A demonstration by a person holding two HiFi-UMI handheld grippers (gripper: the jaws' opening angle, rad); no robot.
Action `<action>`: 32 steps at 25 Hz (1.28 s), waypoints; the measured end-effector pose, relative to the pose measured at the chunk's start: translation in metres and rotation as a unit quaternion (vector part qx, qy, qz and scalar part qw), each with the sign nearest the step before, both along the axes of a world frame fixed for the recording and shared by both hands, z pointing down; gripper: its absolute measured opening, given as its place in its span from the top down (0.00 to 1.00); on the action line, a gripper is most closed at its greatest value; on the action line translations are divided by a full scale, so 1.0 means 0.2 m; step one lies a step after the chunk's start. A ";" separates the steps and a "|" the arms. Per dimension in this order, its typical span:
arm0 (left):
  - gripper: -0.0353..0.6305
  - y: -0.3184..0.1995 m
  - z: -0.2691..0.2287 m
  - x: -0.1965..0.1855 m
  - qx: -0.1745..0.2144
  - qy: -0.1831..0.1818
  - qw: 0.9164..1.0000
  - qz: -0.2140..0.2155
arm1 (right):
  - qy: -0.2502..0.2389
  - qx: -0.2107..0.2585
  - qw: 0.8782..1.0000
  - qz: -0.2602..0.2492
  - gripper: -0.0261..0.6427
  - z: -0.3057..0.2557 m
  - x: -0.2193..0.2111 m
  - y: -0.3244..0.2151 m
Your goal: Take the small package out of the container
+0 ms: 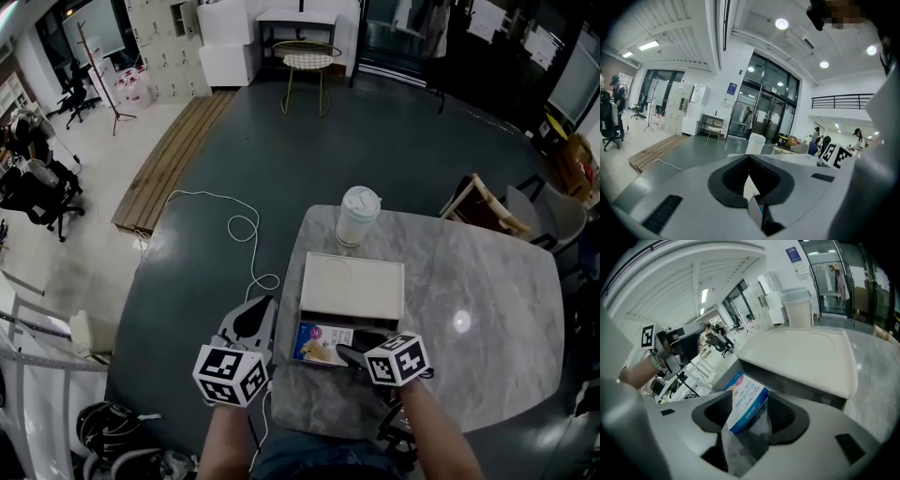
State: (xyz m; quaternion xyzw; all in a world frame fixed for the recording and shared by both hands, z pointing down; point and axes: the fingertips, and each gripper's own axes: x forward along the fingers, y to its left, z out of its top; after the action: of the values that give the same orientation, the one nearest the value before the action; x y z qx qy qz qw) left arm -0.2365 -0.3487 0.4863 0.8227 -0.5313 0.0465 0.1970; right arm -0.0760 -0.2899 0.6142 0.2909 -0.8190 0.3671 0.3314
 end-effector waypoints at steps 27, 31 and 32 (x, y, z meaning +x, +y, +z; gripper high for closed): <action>0.93 0.10 -0.06 0.08 0.000 -0.030 0.999 0.025 | -0.172 -0.093 0.954 0.226 0.81 -0.10 -0.09 0.06; 0.93 0.11 -0.09 0.07 0.005 -0.033 0.999 0.026 | -0.185 -0.105 0.952 0.220 0.82 -0.19 -0.06 0.01; 0.93 0.11 -0.11 0.07 0.009 -0.034 0.999 0.026 | -0.188 -0.101 0.953 0.216 0.82 -0.23 -0.05 -0.01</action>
State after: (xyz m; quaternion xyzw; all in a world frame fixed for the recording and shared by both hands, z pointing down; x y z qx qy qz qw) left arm -0.2234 -0.3277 0.4641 0.8360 -0.5165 0.0745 0.1698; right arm -0.0861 -0.2928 0.5680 0.3516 -0.7426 0.5590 0.1113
